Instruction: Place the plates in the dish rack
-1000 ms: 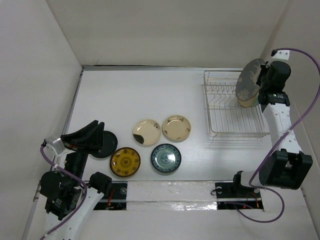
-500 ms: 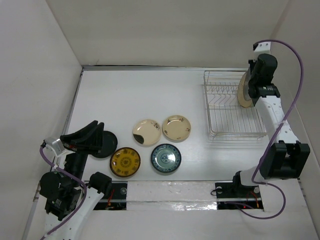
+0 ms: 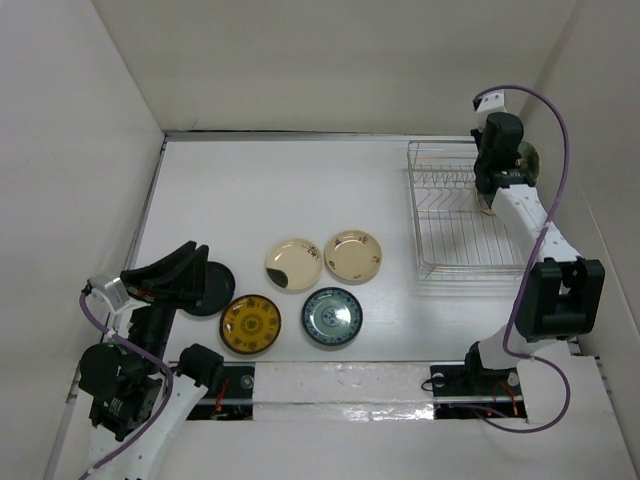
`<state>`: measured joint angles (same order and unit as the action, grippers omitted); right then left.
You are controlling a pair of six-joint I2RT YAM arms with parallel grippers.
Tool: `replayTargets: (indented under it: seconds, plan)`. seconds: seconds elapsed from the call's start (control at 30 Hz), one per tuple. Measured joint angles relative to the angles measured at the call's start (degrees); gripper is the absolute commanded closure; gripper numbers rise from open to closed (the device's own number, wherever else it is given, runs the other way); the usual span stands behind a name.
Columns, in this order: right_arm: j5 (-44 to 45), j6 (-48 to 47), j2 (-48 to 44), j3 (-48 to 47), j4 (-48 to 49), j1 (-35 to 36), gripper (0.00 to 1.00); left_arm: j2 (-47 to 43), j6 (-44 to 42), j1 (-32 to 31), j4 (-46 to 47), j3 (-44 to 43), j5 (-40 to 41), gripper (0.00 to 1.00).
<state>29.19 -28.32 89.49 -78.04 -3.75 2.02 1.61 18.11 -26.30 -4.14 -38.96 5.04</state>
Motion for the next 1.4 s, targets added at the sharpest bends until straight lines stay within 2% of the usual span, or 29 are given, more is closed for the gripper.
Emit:
replayTargets:
  seconds: [0.27, 0.37, 0.4, 0.5, 0.57, 0.6, 0.67, 0.77, 0.87, 0.9, 1.03, 1.17, 1.2, 1.27, 1.3, 1.4]
  plan:
    - [-0.3, 2.8, 0.0, 8.3, 7.3, -0.3, 1.00, 0.0, 0.0, 0.0, 0.0, 0.0, 0.0, 0.69]
    - [-1.1, 5.1, -0.1, 9.6, 9.5, -1.2, 0.84, 0.0, 0.0, 0.0, 0.0, 0.0, 0.0, 0.69]
    - [-1.3, 6.3, -0.2, 9.8, 9.9, -1.6, 0.68, 0.0, 0.0, 0.0, 0.0, 0.0, 0.0, 0.69]
    - [-1.5, 10.2, -0.9, 10.0, 11.8, -3.1, 0.44, 0.1, 0.0, 0.0, 0.0, 0.0, 0.0, 0.68]
    - [-1.2, 13.5, -2.3, 9.9, 12.2, -3.7, 0.33, 0.2, 0.0, 0.0, 0.0, 0.0, 0.0, 0.68]
    - [-0.9, 15.4, -3.1, 9.7, 12.1, -4.0, 0.24, 0.2, 0.1, 0.0, 0.0, 0.0, 0.0, 0.68]
    - [-0.4, 19.4, -4.5, 8.6, 11.7, -4.1, 0.21, 0.5, 0.1, 0.0, 0.0, 0.0, 0.0, 0.67]
    - [-0.2, 26.8, -6.6, 5.5, 9.6, -3.7, 0.22, 1.4, 0.2, 0.0, 0.0, 0.0, 0.1, 0.67]
    - [-2.3, 32.8, -10.0, 5.5, 8.3, -1.9, 0.69, 2.7, 0.4, 0.0, -0.1, 0.0, 0.5, 0.67]
    - [-5.3, 35.7, -13.1, 6.9, 8.5, 0.0, 1.00, 3.2, 0.5, 0.0, -0.2, 0.0, 0.8, 0.67]
    - [-16.0, 43.8, -21.1, 16.2, 12.2, 10.0, 1.00, 5.9, 0.9, -0.1, -0.3, 0.0, 1.9, 0.67]
    - [-24.2, 48.9, -19.2, 23.5, 14.6, 22.8, 1.00, 9.5, 1.0, -0.3, -0.5, 0.0, 3.0, 0.76]
    - [-25.7, 49.7, -17.7, 25.1, 14.5, 25.4, 0.93, 10.5, 1.0, -0.3, -0.6, 0.0, 3.2, 0.84]
    - [-27.6, 50.7, -14.3, 27.8, 14.2, 29.9, 0.85, 12.3, 0.9, -0.3, -0.9, 0.0, 3.8, 0.91]
    - [-28.3, 50.8, -12.2, 28.3, 13.9, 31.5, 0.76, 13.2, 0.9, -0.2, -1.1, 0.0, 4.1, 0.94]
    - [-30.9, 50.9, -4.6, 28.1, 14.8, 33.2, 0.55, 16.0, 0.8, 1.3, -1.4, 0.0, 4.2, 0.95]
